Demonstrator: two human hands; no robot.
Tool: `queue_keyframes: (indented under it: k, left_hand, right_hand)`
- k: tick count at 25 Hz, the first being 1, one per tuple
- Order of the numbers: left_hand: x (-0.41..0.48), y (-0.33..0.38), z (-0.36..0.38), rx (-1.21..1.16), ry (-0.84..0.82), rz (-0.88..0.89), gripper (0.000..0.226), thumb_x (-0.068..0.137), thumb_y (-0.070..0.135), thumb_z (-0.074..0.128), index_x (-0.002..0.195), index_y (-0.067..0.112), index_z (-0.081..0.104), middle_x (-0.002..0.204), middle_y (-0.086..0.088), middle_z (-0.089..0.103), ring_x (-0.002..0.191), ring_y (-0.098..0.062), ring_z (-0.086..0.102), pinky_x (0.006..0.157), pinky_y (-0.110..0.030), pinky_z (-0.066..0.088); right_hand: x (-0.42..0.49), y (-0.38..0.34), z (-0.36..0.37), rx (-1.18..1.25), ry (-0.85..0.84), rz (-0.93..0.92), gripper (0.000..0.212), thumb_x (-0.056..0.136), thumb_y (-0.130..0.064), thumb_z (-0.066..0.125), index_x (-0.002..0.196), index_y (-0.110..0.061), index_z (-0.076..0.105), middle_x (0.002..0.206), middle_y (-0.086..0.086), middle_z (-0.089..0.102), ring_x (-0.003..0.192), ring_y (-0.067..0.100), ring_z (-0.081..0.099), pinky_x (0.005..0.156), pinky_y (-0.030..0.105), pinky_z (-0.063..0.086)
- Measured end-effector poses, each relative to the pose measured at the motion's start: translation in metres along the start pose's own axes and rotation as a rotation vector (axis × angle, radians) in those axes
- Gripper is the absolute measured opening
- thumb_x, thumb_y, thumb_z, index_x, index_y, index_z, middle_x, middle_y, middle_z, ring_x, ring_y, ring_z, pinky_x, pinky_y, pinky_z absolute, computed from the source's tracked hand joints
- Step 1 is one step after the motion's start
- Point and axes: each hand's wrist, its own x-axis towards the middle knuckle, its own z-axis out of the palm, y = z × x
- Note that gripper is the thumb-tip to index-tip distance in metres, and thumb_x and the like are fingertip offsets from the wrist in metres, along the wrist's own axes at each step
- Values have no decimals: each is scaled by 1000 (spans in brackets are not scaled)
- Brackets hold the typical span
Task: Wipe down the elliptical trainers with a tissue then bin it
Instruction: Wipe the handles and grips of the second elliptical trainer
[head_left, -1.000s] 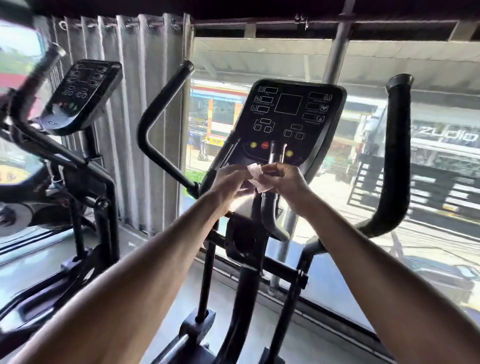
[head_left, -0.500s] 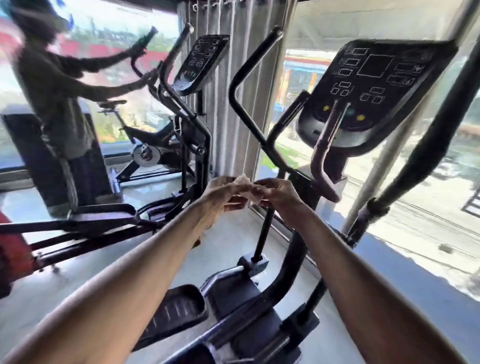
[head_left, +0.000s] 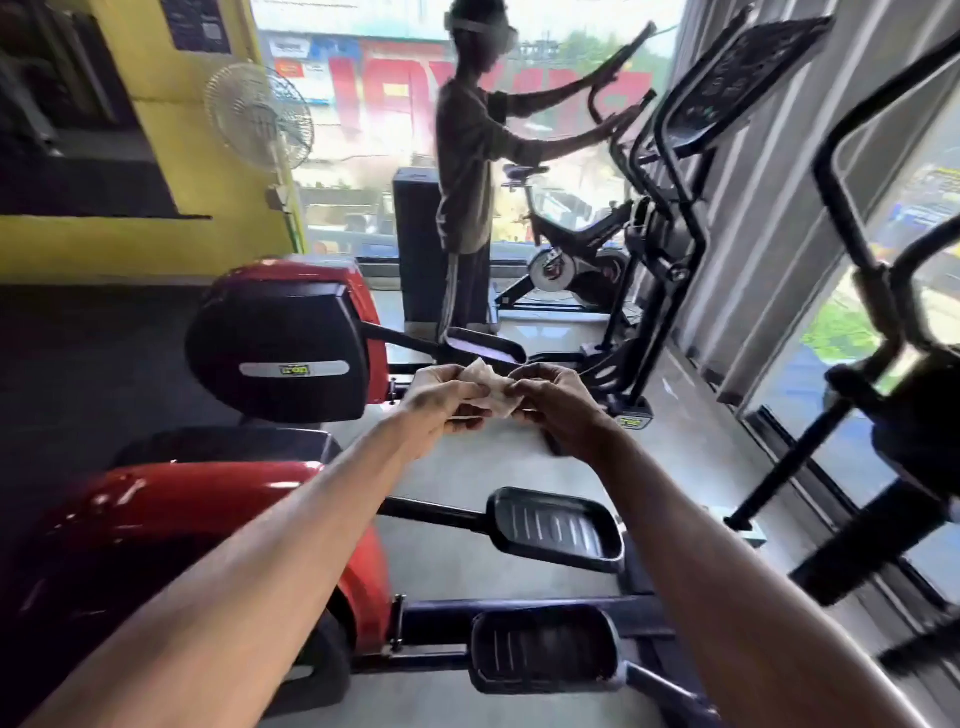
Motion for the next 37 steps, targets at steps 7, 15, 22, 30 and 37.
queue_keyframes:
  k: [7,15,22,30,37]
  left_hand:
    - [-95,-28,-236,-95,320,-5,19,93,8,73,112,7,69,95,-15,73,71,-24,71,66,-33,62]
    - [-144,-55,-446,-175,593,-42,12,94,18,74,104,13,69,89,-8,73,66,-16,70,64,-33,63]
    - [-111,-62,-607,-122,703,-88,9,96,17,73,88,17,68,81,-2,72,62,-13,68,59,-29,62]
    - [-52,-67,-783,-145,695,-138,10,99,13,68,90,15,64,81,-7,70,63,-16,66,60,-29,61]
    - [9,-61,-949,-109,519,-168,13,96,3,70,93,14,63,87,-7,71,69,-18,69,63,-32,62]
  right_hand:
    - [9,20,264,18,-263,34,15,84,4,71,92,-8,68,84,11,68,71,20,66,68,29,57]
    - [48,48,504,-85,-417,73,18,79,5,76,95,0,71,84,14,69,76,25,65,73,34,56]
    - [135,76,660,-13,-529,136,13,86,-3,76,98,0,71,79,10,70,69,18,68,64,26,60]
    - [229,95,811,-65,-604,200,18,91,-13,72,108,-7,69,89,3,72,77,11,66,69,22,55]
    - [287,110,942,4,-324,192,18,91,0,67,106,-8,61,89,7,70,73,15,67,61,25,56]
